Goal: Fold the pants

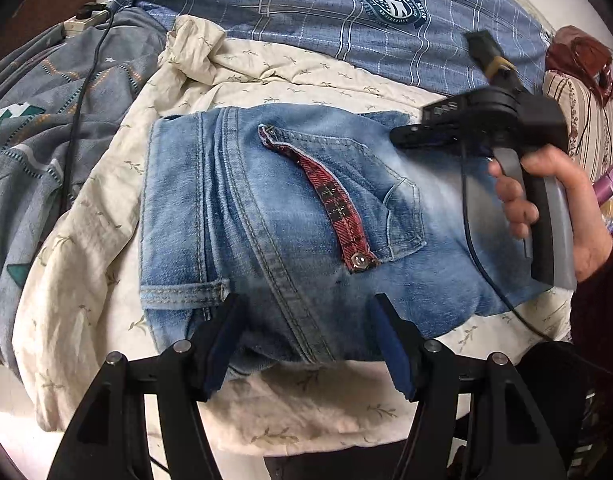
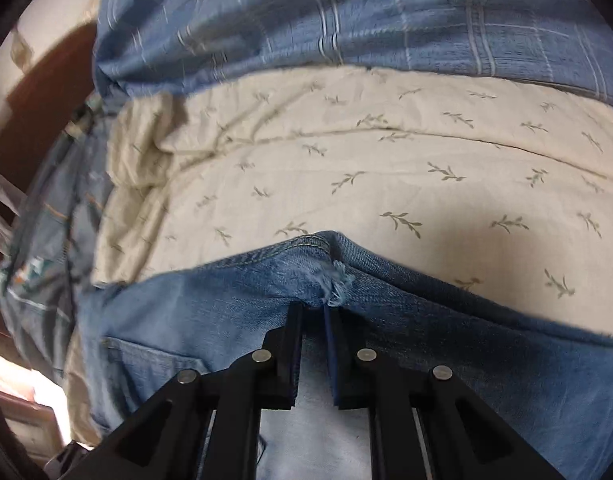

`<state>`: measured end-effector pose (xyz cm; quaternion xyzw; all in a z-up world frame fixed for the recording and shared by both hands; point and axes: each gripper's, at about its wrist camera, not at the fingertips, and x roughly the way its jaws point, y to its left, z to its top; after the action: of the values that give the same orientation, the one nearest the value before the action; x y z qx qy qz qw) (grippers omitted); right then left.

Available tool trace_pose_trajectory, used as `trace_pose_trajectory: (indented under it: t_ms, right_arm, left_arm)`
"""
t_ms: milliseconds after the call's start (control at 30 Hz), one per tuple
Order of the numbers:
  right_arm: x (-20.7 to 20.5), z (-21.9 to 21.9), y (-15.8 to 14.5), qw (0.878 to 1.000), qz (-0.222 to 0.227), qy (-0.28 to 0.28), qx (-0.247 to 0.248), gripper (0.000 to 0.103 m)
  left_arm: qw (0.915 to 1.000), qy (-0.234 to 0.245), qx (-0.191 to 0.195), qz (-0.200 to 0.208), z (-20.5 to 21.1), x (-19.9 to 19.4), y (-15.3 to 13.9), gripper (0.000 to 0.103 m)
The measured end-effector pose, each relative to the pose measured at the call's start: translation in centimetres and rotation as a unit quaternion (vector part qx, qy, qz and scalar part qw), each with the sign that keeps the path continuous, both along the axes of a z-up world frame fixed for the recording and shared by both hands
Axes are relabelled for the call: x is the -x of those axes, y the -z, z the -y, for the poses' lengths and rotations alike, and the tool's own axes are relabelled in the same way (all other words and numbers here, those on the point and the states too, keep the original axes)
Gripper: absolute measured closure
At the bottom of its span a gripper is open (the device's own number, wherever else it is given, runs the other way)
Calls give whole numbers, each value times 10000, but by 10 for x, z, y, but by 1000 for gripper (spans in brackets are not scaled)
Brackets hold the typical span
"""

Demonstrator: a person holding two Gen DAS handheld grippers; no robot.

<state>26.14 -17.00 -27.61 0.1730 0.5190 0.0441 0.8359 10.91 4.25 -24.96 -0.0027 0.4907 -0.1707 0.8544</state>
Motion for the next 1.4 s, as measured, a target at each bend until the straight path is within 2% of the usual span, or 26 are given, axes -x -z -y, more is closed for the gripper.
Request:
trace_pose_trajectory:
  t_ms: [200,367,467,500,633,733,767,900,967,1067,1133,1267,1400]
  right_arm:
    - [76,42,-36,9978,520,405,-89,90]
    - [158,111,-52,9934,635,939,152,90]
    - [210,155,-59,9885,693,1328,196,90]
    - [232,169,-60,9861,743,1468,237,90]
    - [293,213,-55,9766,828,1924,483,89]
    - [308,237,-24,9781,308,2041,258,89]
    - [314,242,-12,9787,329,2026,21,89]
    - [334,248,-21,9745,787,2065,-396,89]
    - [345,253,-28,9707,1012,2092,-613,89]
    - [362,261,-40,9633,1277,2311,-480,88]
    - [369,266,-42,9594,1371,2393,-589,87]
    - [371,266,-34,9528,1391,2358,-1312,87]
    - [374,259,-20,9374,1663,2392,-1907,85]
  left_arm:
    - [9996,105,226,103,6,10,-18,37]
    - [9988,255,-223,340,28,4,-16,37]
    - [9978,155,-628,119,30,-5,2,36]
    - [9977,96,-672,50,28,-7,8,31]
    - [9981,26,-613,-61,21,-8,11,28]
    - [9972,-10,-734,-171,23,-10,11,27]
    - [9968,-14,-778,-182,24,-9,10,27]
    - [9952,-12,-968,-140,31,-3,1,28]
    - [9953,111,-954,79,40,3,-14,28]
    - [9941,461,-852,487,63,11,-40,28]
    - [9928,696,-791,564,81,11,-46,28]
    - [9919,1016,-668,362,123,5,-39,28]
    - [9899,1278,-604,141,170,-1,-20,28]
